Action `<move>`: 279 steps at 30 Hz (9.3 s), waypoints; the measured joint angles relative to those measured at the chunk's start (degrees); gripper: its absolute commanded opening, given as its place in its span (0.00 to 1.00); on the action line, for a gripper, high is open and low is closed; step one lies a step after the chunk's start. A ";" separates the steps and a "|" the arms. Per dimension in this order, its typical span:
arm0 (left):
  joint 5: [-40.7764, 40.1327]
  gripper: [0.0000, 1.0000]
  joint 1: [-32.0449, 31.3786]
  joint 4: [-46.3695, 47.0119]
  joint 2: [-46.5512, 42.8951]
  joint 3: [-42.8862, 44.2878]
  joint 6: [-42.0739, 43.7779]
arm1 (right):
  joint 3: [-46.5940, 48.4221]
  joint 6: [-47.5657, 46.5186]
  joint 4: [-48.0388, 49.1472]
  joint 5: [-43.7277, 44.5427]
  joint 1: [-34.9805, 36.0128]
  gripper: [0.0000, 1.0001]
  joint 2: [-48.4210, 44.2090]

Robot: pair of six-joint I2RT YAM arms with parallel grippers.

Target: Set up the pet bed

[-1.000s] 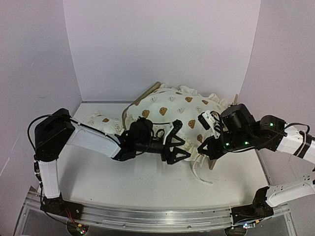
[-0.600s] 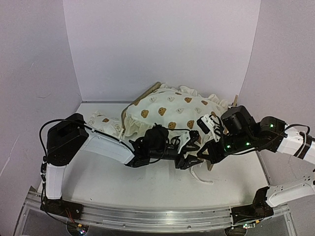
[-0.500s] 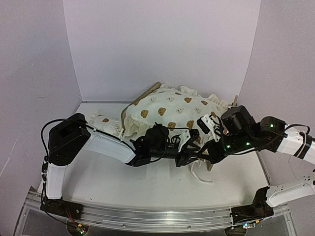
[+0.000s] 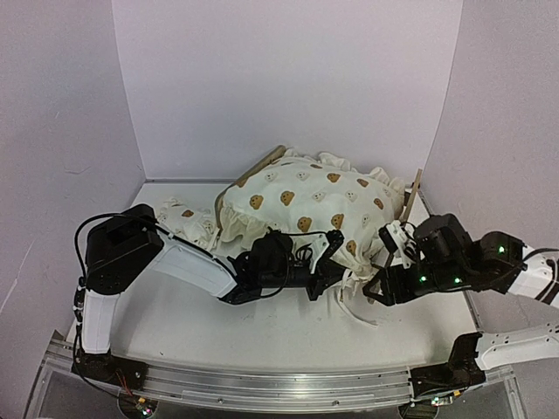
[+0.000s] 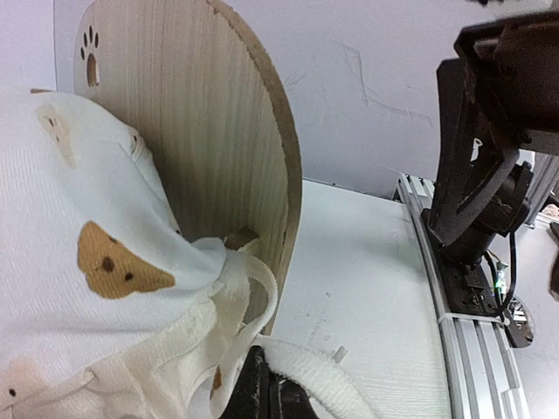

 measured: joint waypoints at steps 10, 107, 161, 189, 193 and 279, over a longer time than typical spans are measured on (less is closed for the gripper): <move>-3.21 0.00 0.46 2.25 -0.02 -1.99 -5.90 | -20.46 0.63 18.40 9.94 1.97 0.64 4.76; -1.64 0.16 0.26 -13.25 6.67 8.81 -2.25 | -29.20 -4.70 38.23 17.03 -0.04 0.00 2.75; 1.42 0.06 -2.27 -11.04 3.10 3.76 -3.91 | -37.94 -14.78 77.96 3.72 -8.39 0.00 14.88; 5.16 0.33 4.42 -15.61 -14.01 -10.73 13.25 | -37.88 -18.62 81.61 1.05 -9.03 0.00 17.73; 6.03 0.26 4.33 -15.78 -9.66 -5.84 23.56 | -37.90 -18.95 81.59 0.22 -9.14 0.00 17.73; -0.35 0.00 3.08 -6.43 -2.03 0.57 12.17 | -28.22 -1.51 47.78 -3.39 -9.88 0.00 10.78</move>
